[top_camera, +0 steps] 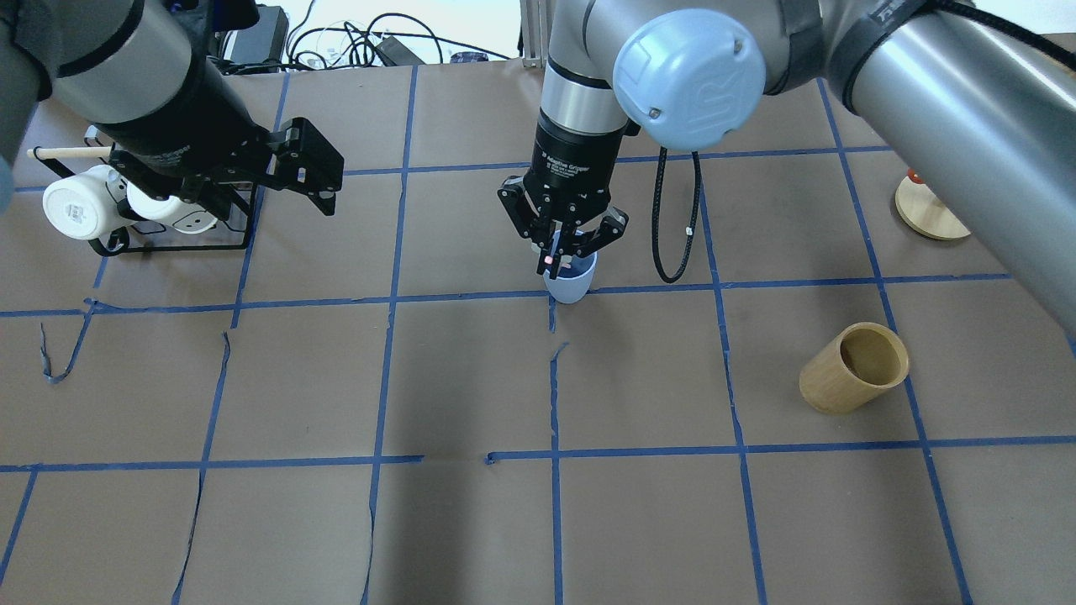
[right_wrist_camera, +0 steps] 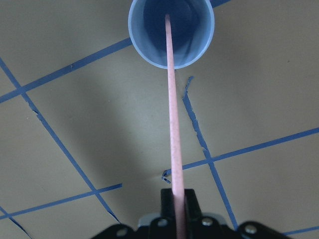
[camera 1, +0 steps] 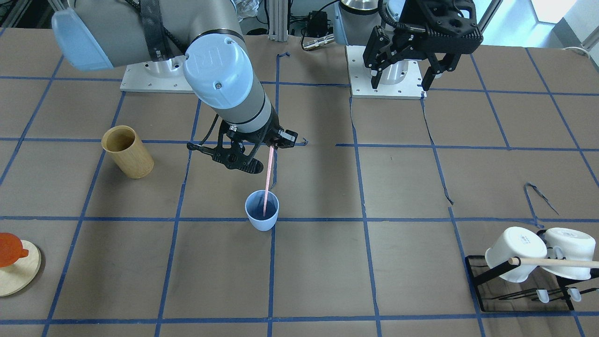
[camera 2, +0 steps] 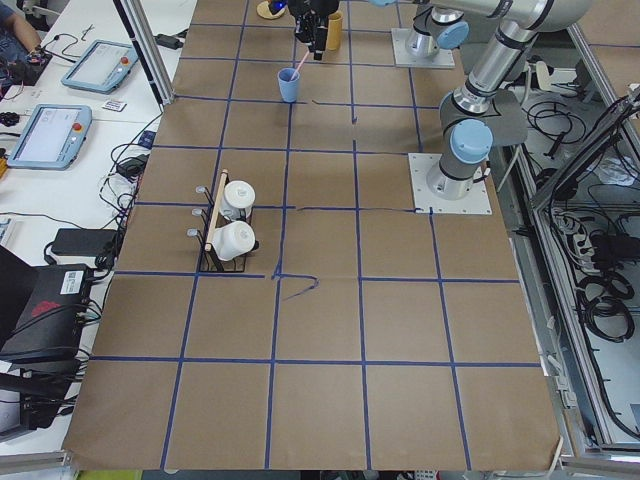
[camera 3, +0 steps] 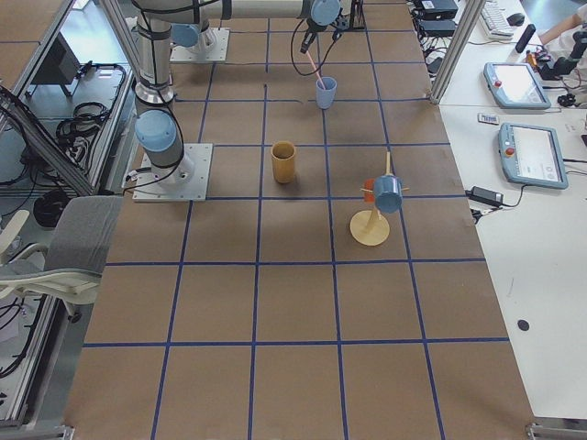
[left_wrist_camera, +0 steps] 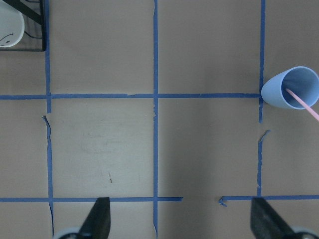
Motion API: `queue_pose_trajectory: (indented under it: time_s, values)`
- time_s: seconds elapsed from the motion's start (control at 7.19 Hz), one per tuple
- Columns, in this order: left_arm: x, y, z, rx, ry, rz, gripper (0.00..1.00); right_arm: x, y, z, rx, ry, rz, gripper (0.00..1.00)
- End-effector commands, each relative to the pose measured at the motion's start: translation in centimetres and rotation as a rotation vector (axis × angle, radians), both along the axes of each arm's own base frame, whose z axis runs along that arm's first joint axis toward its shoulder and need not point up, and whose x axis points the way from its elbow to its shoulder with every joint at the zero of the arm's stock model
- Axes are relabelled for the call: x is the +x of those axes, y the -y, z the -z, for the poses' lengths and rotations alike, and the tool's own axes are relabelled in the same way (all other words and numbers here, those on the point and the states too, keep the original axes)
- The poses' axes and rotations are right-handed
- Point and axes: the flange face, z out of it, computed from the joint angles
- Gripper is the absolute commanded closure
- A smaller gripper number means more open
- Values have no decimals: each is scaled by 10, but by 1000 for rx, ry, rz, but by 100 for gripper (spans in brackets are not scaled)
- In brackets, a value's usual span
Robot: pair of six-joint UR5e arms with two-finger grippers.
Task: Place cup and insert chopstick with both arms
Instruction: 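Lower the pink chopstick into the light blue cup with the right gripper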
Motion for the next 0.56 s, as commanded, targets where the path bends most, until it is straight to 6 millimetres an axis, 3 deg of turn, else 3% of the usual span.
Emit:
queue_pose_trajectory:
  time_s: [0.0,0.14,0.42]
  values:
    - [1,-1,0,-3,2,-4,0,0,1,3,-11,-6,-18,52]
    - [1,-1,0,-4,3,-3,0,-1,4,2,-34,-9,-29,20]
    - [1,-1,-1,-7,0,-3,0,-4,6,-5,-70,-29,-76,0]
